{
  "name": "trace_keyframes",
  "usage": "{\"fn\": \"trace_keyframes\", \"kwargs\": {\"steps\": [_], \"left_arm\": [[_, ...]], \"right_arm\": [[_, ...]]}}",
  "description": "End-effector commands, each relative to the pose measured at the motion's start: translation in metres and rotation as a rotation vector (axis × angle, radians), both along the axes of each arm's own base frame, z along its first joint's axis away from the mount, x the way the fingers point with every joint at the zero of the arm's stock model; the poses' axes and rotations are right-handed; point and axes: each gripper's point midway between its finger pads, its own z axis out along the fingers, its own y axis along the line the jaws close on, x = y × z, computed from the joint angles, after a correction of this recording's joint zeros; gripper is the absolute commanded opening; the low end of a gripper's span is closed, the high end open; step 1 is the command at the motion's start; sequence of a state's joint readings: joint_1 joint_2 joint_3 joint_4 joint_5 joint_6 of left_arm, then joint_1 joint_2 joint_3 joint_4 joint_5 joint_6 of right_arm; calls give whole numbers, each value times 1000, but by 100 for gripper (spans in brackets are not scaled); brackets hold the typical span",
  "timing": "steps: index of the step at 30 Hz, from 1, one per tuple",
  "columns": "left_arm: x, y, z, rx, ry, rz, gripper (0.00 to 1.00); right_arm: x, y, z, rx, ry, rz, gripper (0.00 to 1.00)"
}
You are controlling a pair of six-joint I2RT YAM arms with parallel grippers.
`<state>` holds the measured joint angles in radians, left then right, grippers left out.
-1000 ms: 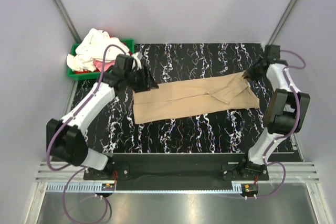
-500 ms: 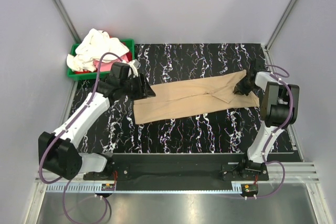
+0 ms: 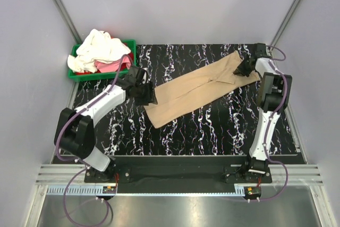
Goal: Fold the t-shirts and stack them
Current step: Fold the tshirt
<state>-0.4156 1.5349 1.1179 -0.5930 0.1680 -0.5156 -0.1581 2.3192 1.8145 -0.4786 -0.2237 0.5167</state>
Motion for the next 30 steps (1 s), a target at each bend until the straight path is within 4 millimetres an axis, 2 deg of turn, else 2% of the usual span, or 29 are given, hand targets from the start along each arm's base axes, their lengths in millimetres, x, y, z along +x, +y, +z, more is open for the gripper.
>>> {"fn": "trace_keyframes", "kwargs": {"steps": [1,2,4,6,7,9,10,12,13,14,15,16,17,18,19,20,21,22,23,24,26,27,28,30], "left_arm": [[18,-17,5,20,-53,-48,54],[17,-21,-6,32,-23,-60,53],[14,-29,-14,41,-6,-84,53],[13,-34,-24,55,11,-86,52],[12,-39,-27,58,10,-96,52],[11,-51,-40,57,13,-122,52],[10,-55,-46,56,21,-129,52],[6,-66,-62,50,51,-153,51],[0,-74,-67,48,62,-175,51],[-5,-77,-77,58,85,-182,50],[-16,-84,-87,69,104,-199,49],[-18,-89,-86,65,99,-211,49],[-28,-88,-95,83,117,-213,49],[-41,-96,-99,83,128,-229,49],[-48,-98,-101,83,131,-233,49],[-65,-94,-112,99,161,-239,49],[-72,-98,-114,87,165,-221,49],[-88,-107,-116,85,173,-245,49],[-102,-107,-122,87,186,-249,49],[-121,-118,-123,77,202,-253,49],[-142,-135,-124,45,210,-272,49],[-164,-151,-120,29,228,-293,49],[-176,-160,-118,16,244,-306,48],[-205,-185,-102,-17,248,-340,48]], "right_arm": [[23,3,-19,13,1,77,18],[42,0,0,1,-54,86,18],[43,3,0,10,-38,116,19],[49,2,18,2,-64,125,20],[47,3,34,0,-77,124,22],[39,4,46,2,-82,125,24],[37,4,72,-6,-116,121,27],[21,6,82,-3,-102,119,32],[12,6,108,-14,-122,111,34],[-3,6,103,-16,-85,95,37],[-17,5,116,-26,-89,73,39],[-18,3,132,-34,-119,67,39],[-30,4,126,-27,-94,61,39],[-36,6,131,-17,-96,61,40],[-43,7,145,-22,-118,63,40],[-55,9,135,-16,-88,65,40],[-62,9,135,-17,-80,67,40],[-68,10,140,-22,-91,67,40],[-80,9,127,-31,-52,57,40],[-85,7,123,-41,-40,53,40],[-96,5,113,-58,-9,49,39],[-99,5,111,-62,-2,51,39],[-102,5,107,-65,6,50,38],[-100,3,107,-73,-1,48,39]]}}
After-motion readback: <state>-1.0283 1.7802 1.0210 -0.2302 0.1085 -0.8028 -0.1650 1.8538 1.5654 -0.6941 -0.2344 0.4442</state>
